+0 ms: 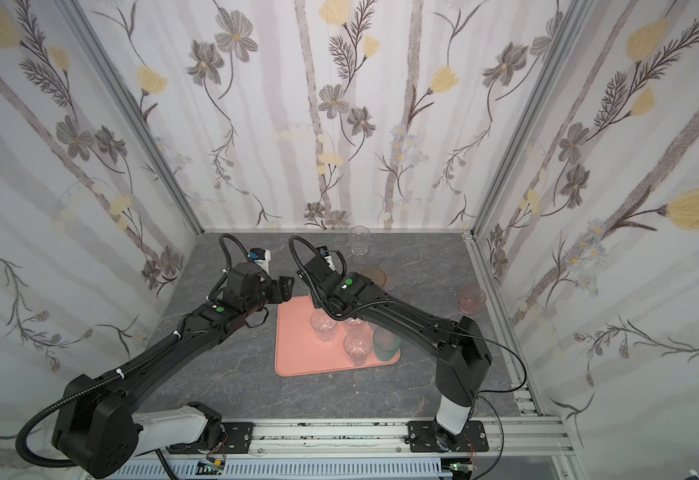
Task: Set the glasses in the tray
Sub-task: 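Move the right gripper toward the clear glass near the far wall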
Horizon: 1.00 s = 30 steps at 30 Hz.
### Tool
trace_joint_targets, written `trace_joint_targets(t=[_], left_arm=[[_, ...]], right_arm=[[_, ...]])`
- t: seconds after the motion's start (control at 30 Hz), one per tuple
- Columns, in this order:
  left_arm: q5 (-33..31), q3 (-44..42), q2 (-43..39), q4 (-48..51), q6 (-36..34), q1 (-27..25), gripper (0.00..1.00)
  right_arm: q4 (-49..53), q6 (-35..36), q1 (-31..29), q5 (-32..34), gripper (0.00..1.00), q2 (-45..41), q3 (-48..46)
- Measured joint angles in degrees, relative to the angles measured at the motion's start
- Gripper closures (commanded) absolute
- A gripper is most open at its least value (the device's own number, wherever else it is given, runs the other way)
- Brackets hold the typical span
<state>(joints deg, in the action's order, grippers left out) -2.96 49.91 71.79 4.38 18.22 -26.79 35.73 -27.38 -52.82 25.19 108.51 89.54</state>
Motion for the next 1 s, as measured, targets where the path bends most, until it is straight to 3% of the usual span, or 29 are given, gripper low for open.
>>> trace_joint_targets(t=[0.23,0.33,0.37,0.43,0.63,0.7,0.83,1.0], left_arm=[[-0.46,-0.26,-1.25,0.13,-0.07,-0.02,0.20],[-0.50,-0.11,-0.92,0.13,-0.28,-0.02,0.11],[-0.66,0.11,-0.55,0.13,-0.44,-0.02,0.06],[-1.03,0.76,0.17,0.35,-1.09,-0.02,0.00],[-4.50,4.76,3.48,0.02,-7.08,0.22,0.00],[-5.01,5.97,4.46,-0.33,-10.69,0.85,0.00],[-3.63,8.35,6.43,-0.72,-14.75,3.15,0.00],[0.09,13.79,12.57,-1.16,-11.78,6.80,0.06]], right_arm=[[-2.54,0.90,3.04,0.66,0.33,-2.62,0.68],[-2.95,1.09,5.40,1.18,0.27,-4.55,0.79],[-2.95,1.09,6.51,1.16,0.22,-5.20,0.79],[-2.97,1.09,8.59,2.03,0.01,-6.47,0.76],[-3.85,1.44,15.58,5.03,0.00,-9.77,1.77],[-4.57,1.14,20.35,4.02,0.00,-10.51,2.82],[-6.54,-0.74,28.83,-0.94,0.04,-13.38,1.81],[-9.81,-2.95,35.69,-10.47,0.09,-14.08,-3.37]])
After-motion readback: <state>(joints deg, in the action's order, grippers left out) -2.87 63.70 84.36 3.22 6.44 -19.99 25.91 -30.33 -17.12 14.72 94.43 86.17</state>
